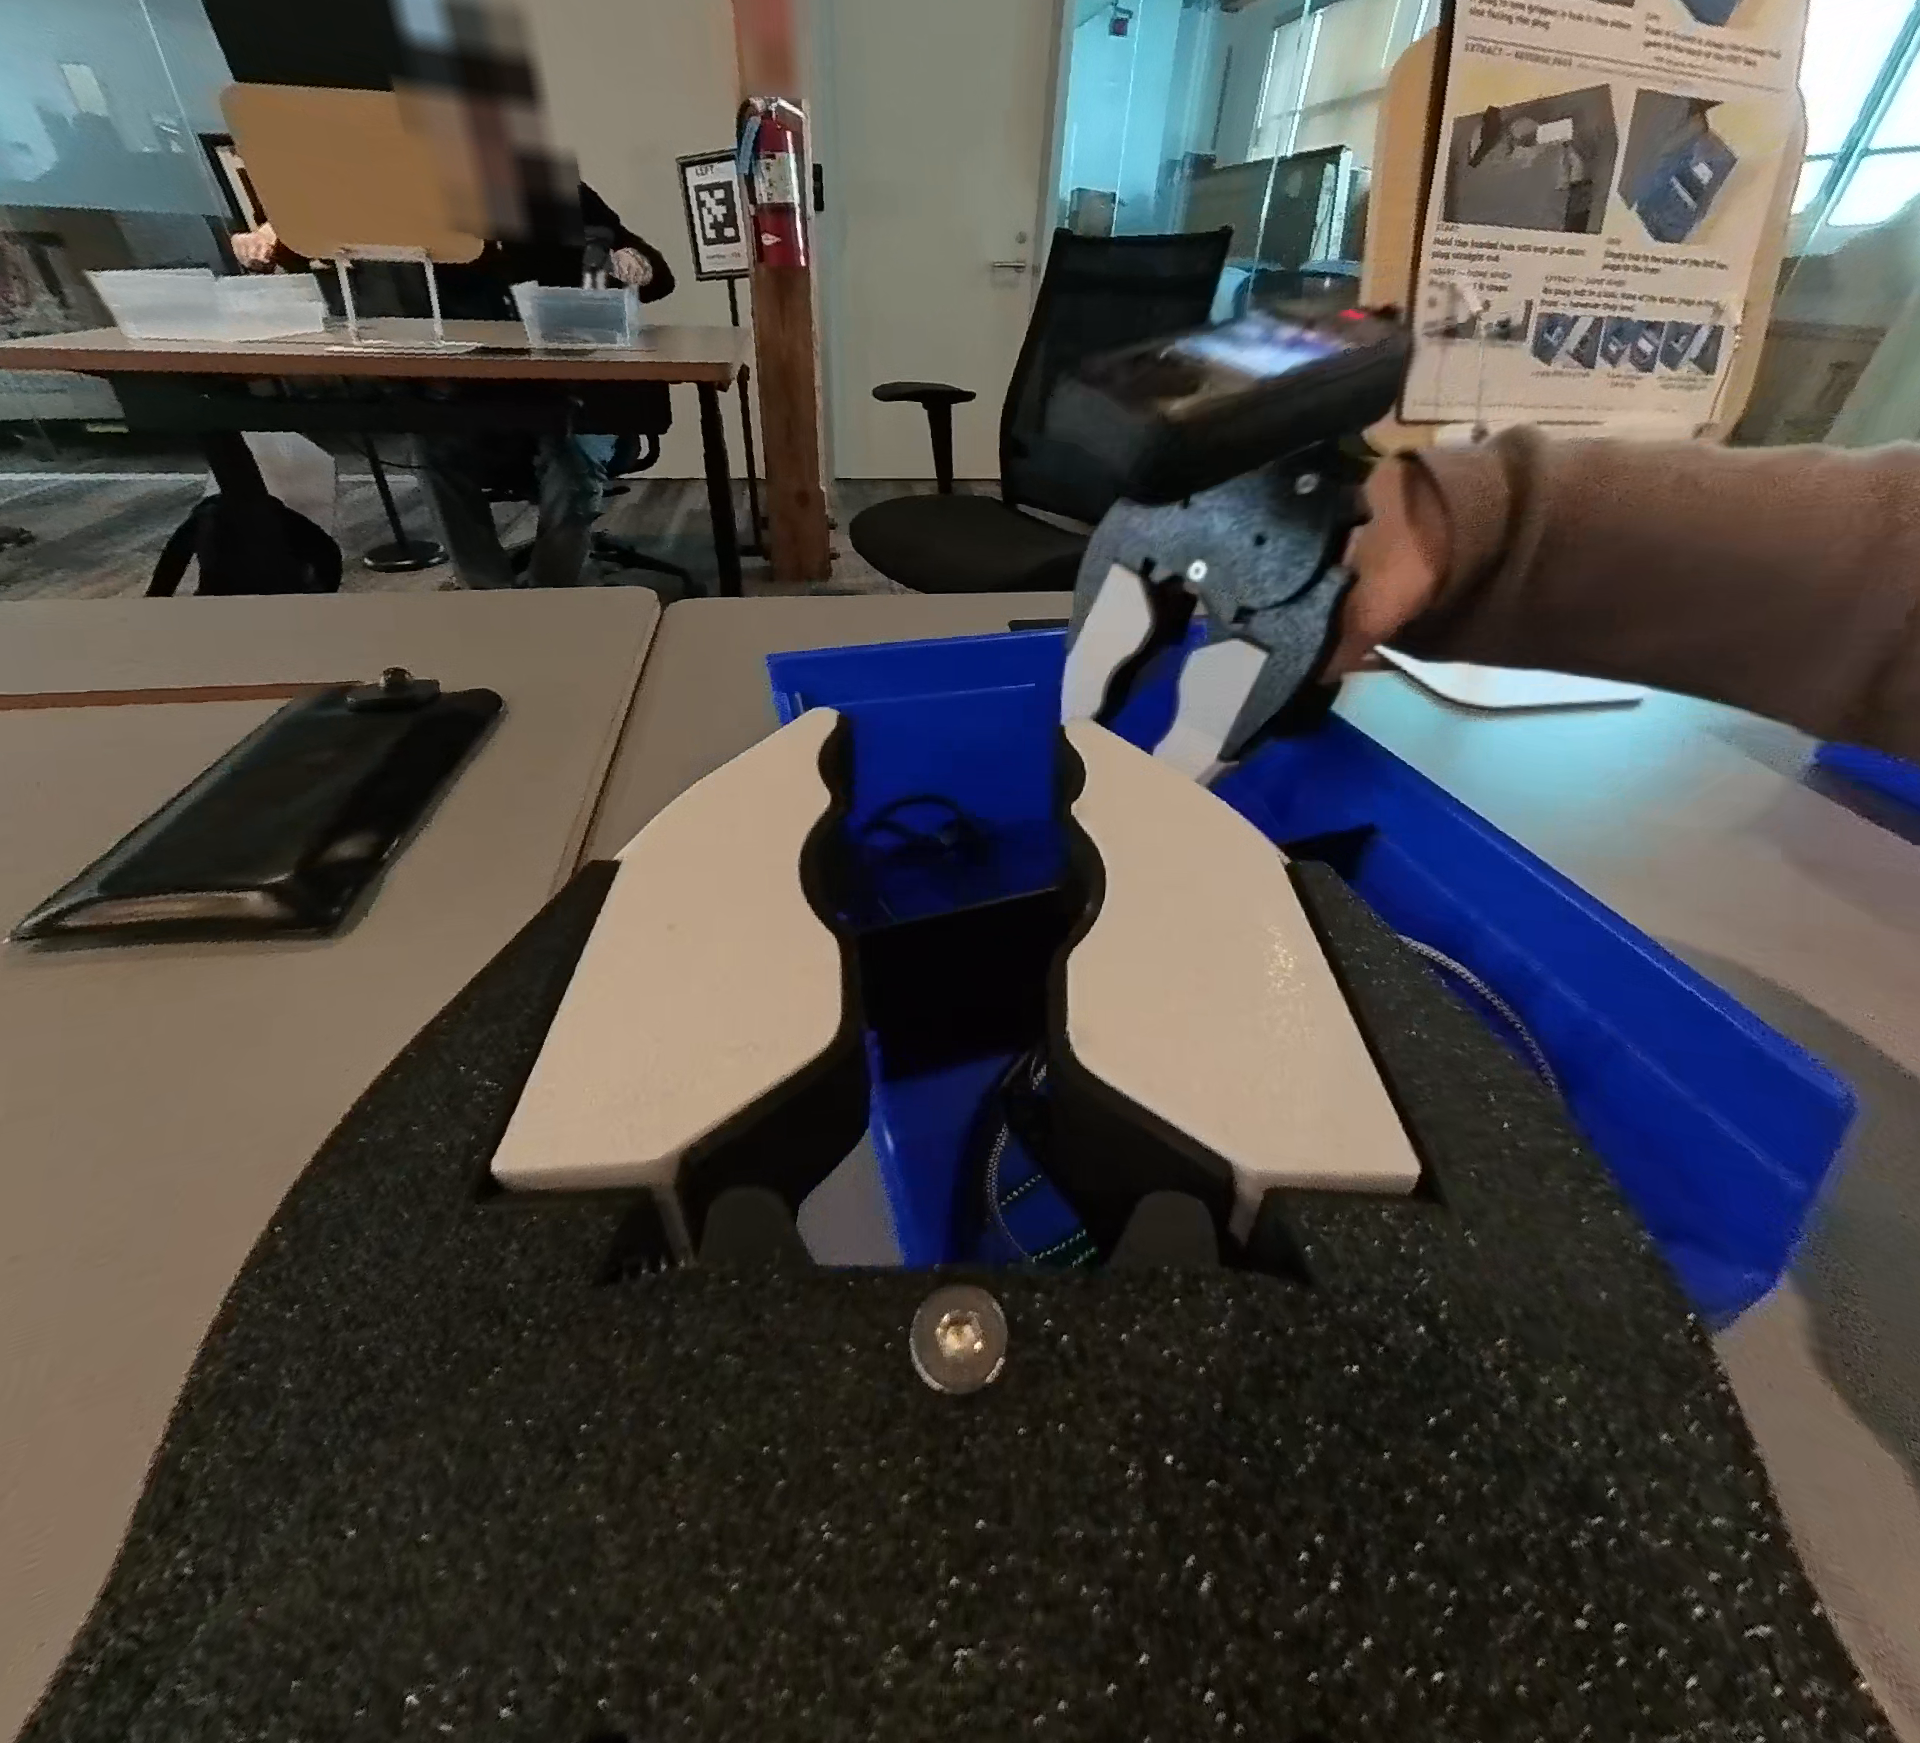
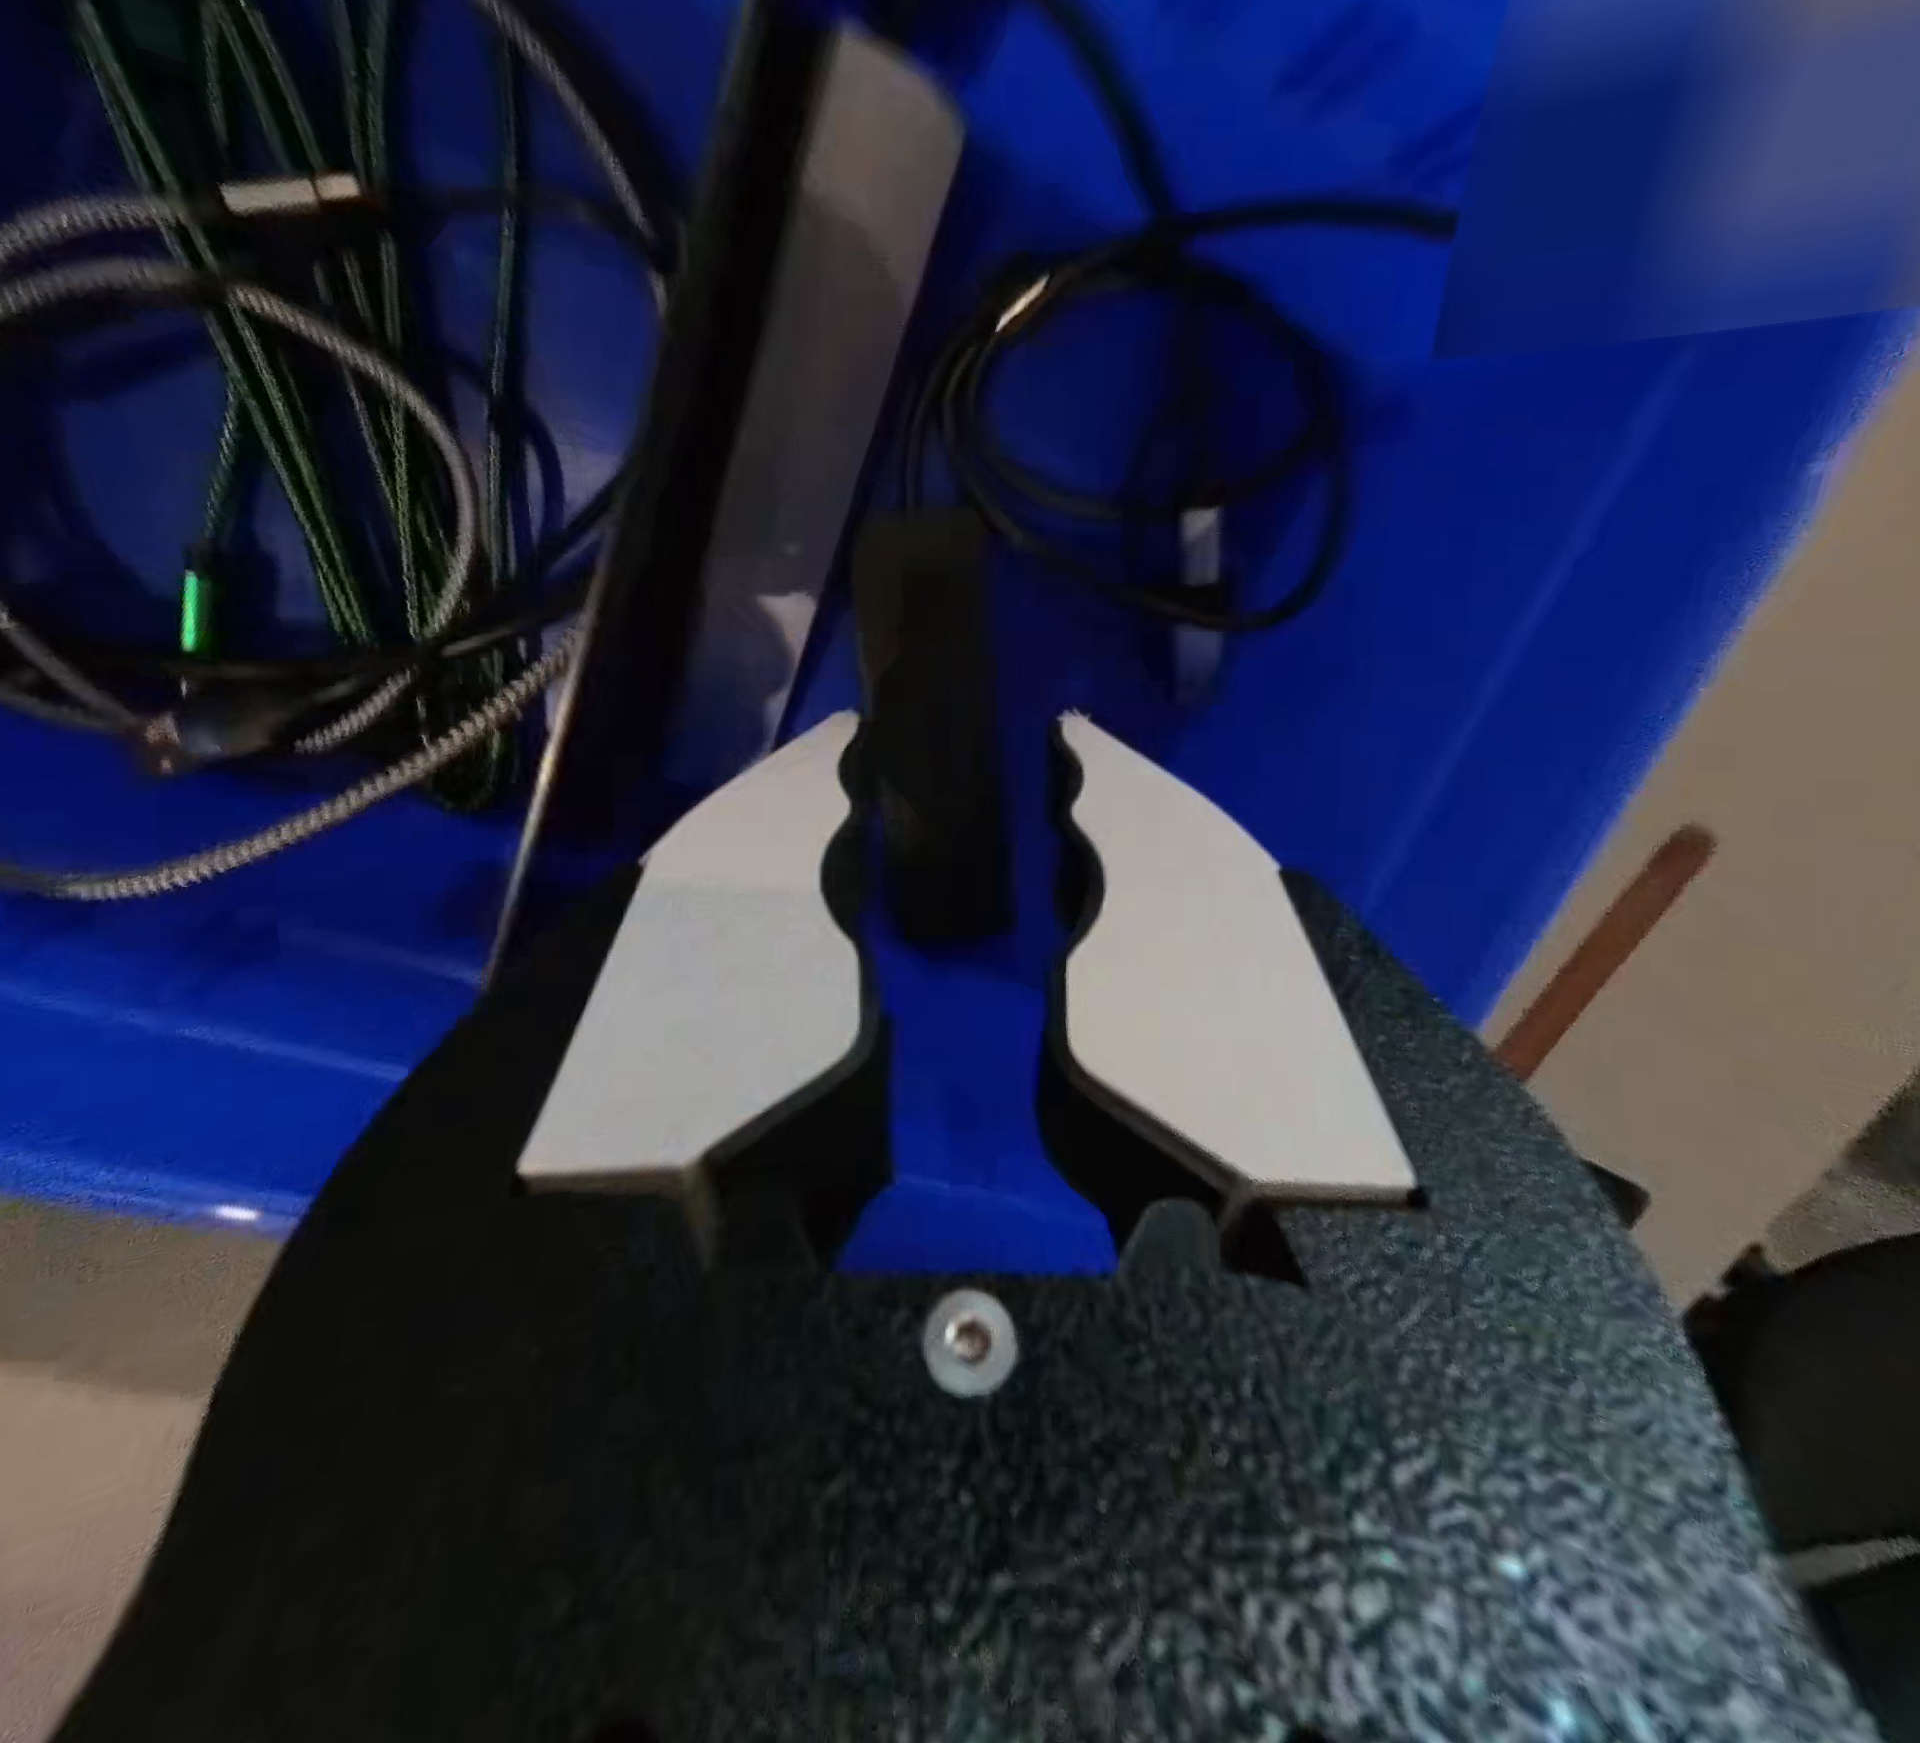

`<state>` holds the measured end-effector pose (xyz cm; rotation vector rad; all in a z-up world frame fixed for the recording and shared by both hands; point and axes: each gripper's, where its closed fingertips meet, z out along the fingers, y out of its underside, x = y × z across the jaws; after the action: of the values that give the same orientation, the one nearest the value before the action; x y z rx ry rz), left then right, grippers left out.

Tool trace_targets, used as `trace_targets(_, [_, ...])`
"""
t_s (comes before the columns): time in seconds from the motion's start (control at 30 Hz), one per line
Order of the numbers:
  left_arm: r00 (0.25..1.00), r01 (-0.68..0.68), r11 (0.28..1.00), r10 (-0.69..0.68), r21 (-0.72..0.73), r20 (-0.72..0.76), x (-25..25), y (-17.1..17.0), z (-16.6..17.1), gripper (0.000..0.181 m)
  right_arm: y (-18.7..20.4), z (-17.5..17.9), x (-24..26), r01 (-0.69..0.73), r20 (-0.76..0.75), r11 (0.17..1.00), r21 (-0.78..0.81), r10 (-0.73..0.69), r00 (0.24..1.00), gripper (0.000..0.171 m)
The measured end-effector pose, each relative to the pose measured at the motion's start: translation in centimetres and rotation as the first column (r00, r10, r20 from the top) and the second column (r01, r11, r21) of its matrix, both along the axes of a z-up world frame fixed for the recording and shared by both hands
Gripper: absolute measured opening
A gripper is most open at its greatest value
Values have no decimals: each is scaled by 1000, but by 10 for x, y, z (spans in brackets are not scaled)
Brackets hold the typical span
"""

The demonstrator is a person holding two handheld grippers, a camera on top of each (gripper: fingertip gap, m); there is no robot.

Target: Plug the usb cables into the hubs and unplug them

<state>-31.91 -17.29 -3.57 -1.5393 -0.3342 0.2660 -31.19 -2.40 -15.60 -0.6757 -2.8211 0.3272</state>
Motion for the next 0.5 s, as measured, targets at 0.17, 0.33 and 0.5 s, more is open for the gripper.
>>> trace_targets(0.17, [1000,-6,1000,6,12,12,-4,-4,0,36,14,-29,8,0,220,996,87,-19,975,37])
trace_targets(0.33, [1000,-3,1000,3,22,25,-5,-5,0,36,24,-45,10,15,290,989,144,-56,955,40])
trace_targets(0.5, [1000,7,1000,-7,21,26,-3,-3,0,36,25,-44,9,20,296,989,145,-62,953,40])
